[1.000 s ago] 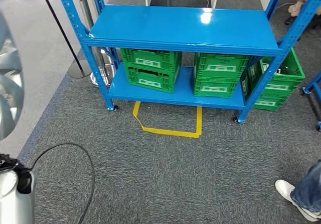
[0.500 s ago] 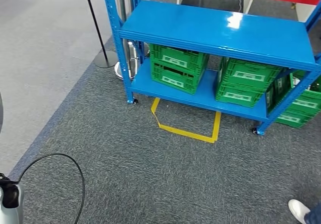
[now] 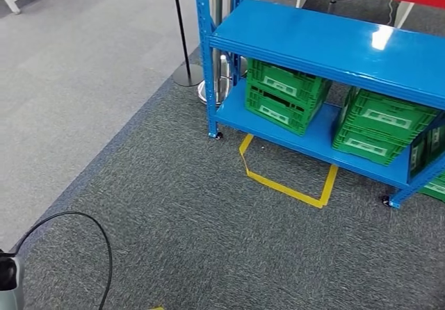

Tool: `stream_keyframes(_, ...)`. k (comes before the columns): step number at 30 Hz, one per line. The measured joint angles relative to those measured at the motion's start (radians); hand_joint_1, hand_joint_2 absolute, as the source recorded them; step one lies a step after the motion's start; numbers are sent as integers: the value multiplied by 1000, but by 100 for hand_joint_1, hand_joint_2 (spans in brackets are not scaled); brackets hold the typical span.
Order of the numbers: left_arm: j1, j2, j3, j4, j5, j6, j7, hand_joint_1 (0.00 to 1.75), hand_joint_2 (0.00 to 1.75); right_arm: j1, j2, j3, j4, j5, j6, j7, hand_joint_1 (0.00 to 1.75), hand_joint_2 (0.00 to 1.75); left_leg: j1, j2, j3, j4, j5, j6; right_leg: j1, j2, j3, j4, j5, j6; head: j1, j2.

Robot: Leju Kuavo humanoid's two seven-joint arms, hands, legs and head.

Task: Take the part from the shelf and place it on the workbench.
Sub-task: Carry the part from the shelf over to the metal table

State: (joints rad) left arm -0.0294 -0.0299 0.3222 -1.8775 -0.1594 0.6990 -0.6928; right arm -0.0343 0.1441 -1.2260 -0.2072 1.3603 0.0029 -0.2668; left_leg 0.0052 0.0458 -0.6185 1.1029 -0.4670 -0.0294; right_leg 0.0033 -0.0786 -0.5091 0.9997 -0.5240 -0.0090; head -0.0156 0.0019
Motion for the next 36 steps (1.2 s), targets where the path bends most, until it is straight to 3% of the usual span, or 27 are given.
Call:
stream_keyframes(2, 5, 2, 13, -5, 8, 0, 0, 175, 175, 0, -2, -6, -1, -4, -9, 9, 0, 0, -9, 33, 31, -70, 11, 15, 7, -21, -1, 2, -4, 7, 1, 0)
stream_keyframes(4, 17, 5, 29, -10, 17, 0, 0, 175, 175, -1, -7, -10, -4, -4, -14, 16, 0, 0, -11, 18, 27, -78, 10, 30, 11, -45, 0, 2, -6, 14, 1, 0)
stream_keyframes(5, 24, 6, 38, -12, 21, 1, 0, 175, 175, -2, -9, -12, -6, -4, -16, 18, 0, 0, -10, 6, 25, -81, 13, 37, 10, -43, -2, 5, -13, 19, 1, 0)
stream_keyframes(7, 32, 9, 52, -17, 26, 1, 0, 175, 175, -2, -14, -14, -8, -2, -20, 16, 0, 0, -5, -16, 23, -87, 19, 50, 6, 1, -24, 54, -51, 28, 5, 0)
stream_keyframes(9, 35, 9, 63, -20, 31, 1, 0, 175, 175, -1, -17, -17, -9, -2, -23, 11, 0, 0, -3, -39, 18, -88, 24, 58, 2, 57, -82, 178, -115, 33, 9, 0)
stream_keyframes(10, 37, 9, 68, -20, 33, 1, 0, 175, 175, 1, -19, -19, -9, -2, -24, 7, 0, 0, -3, -52, 15, -87, 25, 60, 1, 69, -114, 242, -138, 33, 10, 0)
stream_keyframes(11, 40, 9, 75, -20, 36, 1, 0, 175, 175, 2, -20, -20, -9, -1, -24, 2, 0, 0, -3, -66, 13, -87, 27, 62, 1, 74, -135, 282, -145, 33, 10, 0)
stream_keyframes(12, 42, 8, 82, -20, 37, 1, 0, 175, 175, 2, -21, -20, -9, 2, -25, -3, 0, 0, -3, -80, 12, -86, 28, 62, 1, 77, -139, 284, -131, 32, 10, 0)
stream_keyframes(14, 44, 8, 93, -21, 41, 1, 0, 175, 175, 1, -22, -20, -9, 9, -25, -14, 0, 0, -3, -107, 12, -84, 30, 60, 0, 94, -94, 181, -58, 27, 10, 0)
stream_keyframes(15, 44, 8, 98, -22, 42, 1, 0, 175, 175, 0, -23, -20, -9, 12, -24, -18, 0, 0, -3, -119, 11, -83, 31, 57, -2, 122, -64, 114, -27, 23, 9, 0)
stream_keyframes(16, 43, 8, 101, -23, 42, 1, 0, 175, 175, 0, -24, -19, -9, 13, -24, -22, 0, 0, -3, -132, 8, -80, 33, 53, -5, 149, -39, 56, -7, 21, 9, 0)
stream_keyframes(18, 41, 7, 106, -25, 42, 1, 0, 175, 175, 0, -26, -19, -9, 15, -23, -25, 0, 0, 1, -156, -3, -78, 41, 40, -7, 179, -17, 12, -1, 19, 8, 0)
stream_keyframes(20, 44, 8, 111, -28, 42, 1, 0, 175, 175, 1, -27, -19, -9, 15, -22, -25, 0, 0, 5, -177, -12, -78, 48, 26, -7, 156, -12, 4, 5, 14, 9, 0)
stream_keyframes(21, 45, 8, 114, -28, 42, 1, 0, 175, 175, 0, -27, -19, -10, 15, -22, -26, 0, 0, 4, -166, -17, -70, 43, 21, -8, 142, -10, 0, 9, 9, 7, 0)
stream_keyframes(22, 45, 9, 115, -29, 42, 1, 0, 175, 175, 0, -28, -19, -10, 15, -21, -26, 0, 0, 3, -144, -29, -45, 25, 16, -10, 126, -9, -5, 12, 5, 4, 0)
stream_keyframes(24, 41, 9, 115, -29, 42, 1, 0, 175, 175, 1, -29, -19, -10, 15, -21, -27, 0, 0, 3, -84, -74, 63, -39, 7, -9, 95, -8, -8, 14, -1, -1, 0)
stream_keyframes(26, 42, 9, 115, -29, 42, 1, 0, 175, 175, 2, -29, -19, -11, 16, -21, -27, 0, 0, 9, -60, -117, 177, -86, -2, -7, 63, -9, -7, 13, -2, -1, 0)
stream_keyframes(27, 43, 8, 115, -29, 41, 1, 0, 175, 175, 2, -29, -19, -11, 16, -21, -27, 0, 0, 12, -56, -120, 193, -85, -6, -7, 47, -9, -7, 13, -1, -1, 0)
stream_keyframes(28, 44, 8, 115, -29, 39, 1, 0, 175, 175, 1, -29, -19, -11, 17, -20, -25, 0, 0, 15, -52, -103, 168, -66, -8, -7, 33, -9, -7, 11, 0, -1, 0)
stream_keyframes(30, 42, 8, 115, -29, 33, 1, 0, 175, 175, 0, -29, -19, -11, 19, -16, -20, 0, 0, 14, -18, -29, 40, -12, -9, -6, 7, -5, -6, 7, 7, -2, 0)
stream_keyframes(32, 40, 6, 116, -29, 28, 0, 0, 175, 175, 0, -29, -19, -11, 19, -13, -11, 0, 0, 8, 14, 20, -58, 13, 3, 0, -15, -2, -4, 1, 17, -1, 0)
stream_keyframes(33, 41, 5, 117, -29, 26, 0, 0, 175, 175, 0, -29, -19, -11, 20, -13, -6, 0, 0, 4, 18, 24, -71, 10, 11, 3, -25, -1, -4, -1, 22, 0, 0)
stream_keyframes(35, 44, 3, 121, -30, 23, 0, 0, 175, 175, -2, -29, -19, -11, 22, -11, 3, 0, 0, 3, -4, 19, -74, 13, 28, 4, -41, 0, -5, -5, 32, 0, 0)
stream_keyframes(36, 45, 2, 124, -31, 23, 0, 0, 175, 175, -4, -29, -19, -11, 22, -11, 6, 0, 0, 4, -14, 18, -76, 15, 35, 2, -32, -3, 2, -14, 37, 1, 0)
